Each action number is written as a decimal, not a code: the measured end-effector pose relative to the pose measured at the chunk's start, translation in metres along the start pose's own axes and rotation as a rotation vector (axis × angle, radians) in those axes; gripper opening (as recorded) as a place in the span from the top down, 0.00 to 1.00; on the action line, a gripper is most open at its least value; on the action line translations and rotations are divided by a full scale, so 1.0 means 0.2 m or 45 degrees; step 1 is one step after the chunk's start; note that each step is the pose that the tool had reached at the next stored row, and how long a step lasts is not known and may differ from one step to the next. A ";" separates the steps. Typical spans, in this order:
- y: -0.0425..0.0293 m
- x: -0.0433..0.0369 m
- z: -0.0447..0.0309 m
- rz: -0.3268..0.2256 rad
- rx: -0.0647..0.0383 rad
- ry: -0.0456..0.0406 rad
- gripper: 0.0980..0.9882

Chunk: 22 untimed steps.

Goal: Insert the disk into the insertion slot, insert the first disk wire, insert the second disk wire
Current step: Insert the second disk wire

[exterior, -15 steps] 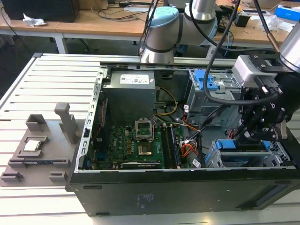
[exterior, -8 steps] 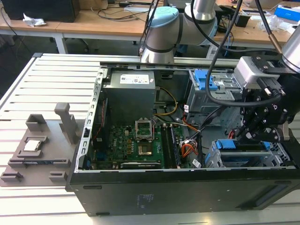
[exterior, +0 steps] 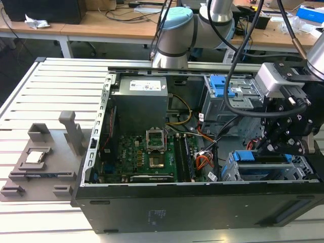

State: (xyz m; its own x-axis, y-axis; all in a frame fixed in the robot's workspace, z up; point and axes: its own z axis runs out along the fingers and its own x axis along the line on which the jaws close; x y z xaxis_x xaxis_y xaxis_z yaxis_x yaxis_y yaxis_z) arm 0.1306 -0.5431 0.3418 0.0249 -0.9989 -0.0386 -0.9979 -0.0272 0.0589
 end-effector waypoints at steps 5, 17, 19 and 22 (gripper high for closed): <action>-0.005 0.007 0.007 0.000 0.000 -0.001 0.94; 0.002 0.007 0.001 -0.002 0.000 -0.026 0.94; 0.003 0.010 0.002 -0.002 0.000 -0.026 0.94; 0.003 0.021 0.004 -0.002 0.000 -0.026 0.94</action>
State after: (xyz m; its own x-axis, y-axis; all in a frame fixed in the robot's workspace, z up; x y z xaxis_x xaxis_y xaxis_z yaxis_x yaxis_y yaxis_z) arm 0.1301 -0.5472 0.3408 0.0252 -0.9979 -0.0589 -0.9979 -0.0286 0.0586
